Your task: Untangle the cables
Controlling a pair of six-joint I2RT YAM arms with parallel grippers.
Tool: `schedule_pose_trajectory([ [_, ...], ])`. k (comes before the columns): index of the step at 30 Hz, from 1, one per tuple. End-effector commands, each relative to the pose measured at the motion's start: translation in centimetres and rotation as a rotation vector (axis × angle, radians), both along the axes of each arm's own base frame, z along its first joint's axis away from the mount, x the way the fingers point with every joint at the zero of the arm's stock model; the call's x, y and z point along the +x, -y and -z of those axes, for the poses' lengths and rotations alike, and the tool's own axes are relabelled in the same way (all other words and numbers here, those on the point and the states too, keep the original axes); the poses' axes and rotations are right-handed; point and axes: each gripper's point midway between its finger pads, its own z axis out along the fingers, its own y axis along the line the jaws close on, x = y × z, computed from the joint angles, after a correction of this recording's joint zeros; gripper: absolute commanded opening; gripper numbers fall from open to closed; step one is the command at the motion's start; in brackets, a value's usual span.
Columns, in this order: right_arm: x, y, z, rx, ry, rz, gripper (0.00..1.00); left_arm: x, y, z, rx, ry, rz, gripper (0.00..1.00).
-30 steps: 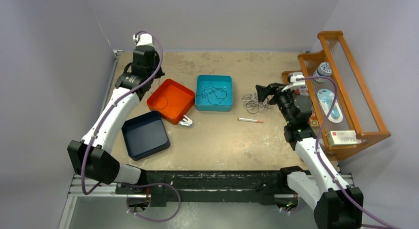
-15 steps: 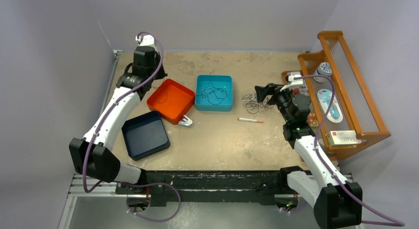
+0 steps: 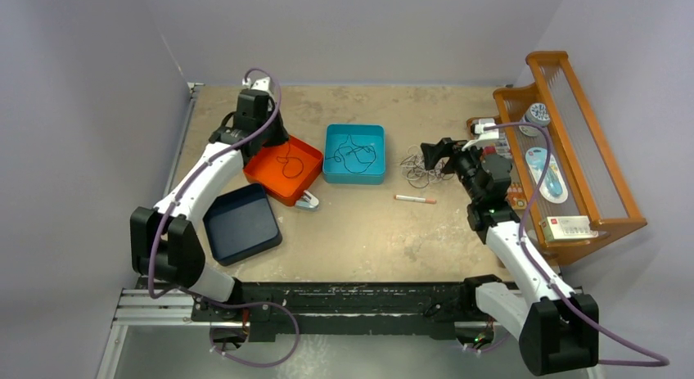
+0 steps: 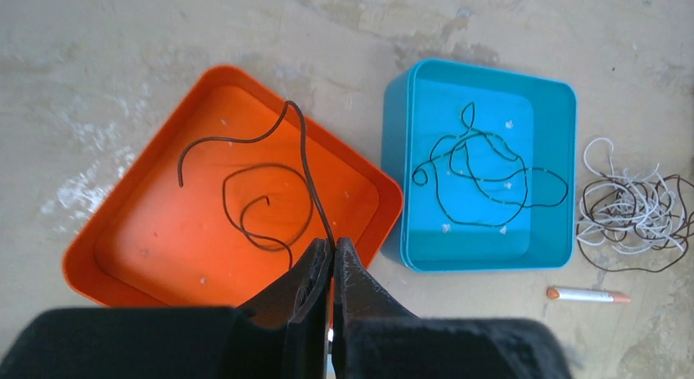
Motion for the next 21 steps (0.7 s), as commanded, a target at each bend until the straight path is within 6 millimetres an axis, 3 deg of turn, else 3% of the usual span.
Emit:
schedule_pose_trajectory([
  [1, 0.7, -0.2, -2.8, 0.005, 0.086, -0.012, 0.89, 0.2, 1.1, 1.1, -0.082, -0.014, 0.005, 0.00],
  [11, 1.0, -0.4, -2.3, 0.006, 0.066, -0.018, 0.89, 0.1, 1.6, 6.7, -0.081, -0.156, -0.005, 0.01],
  [21, 1.0, -0.5, -2.0, 0.010, 0.060, -0.021, 0.89, 1.0, -2.3, 8.2, 0.072, -0.164, -0.174, 0.09],
])
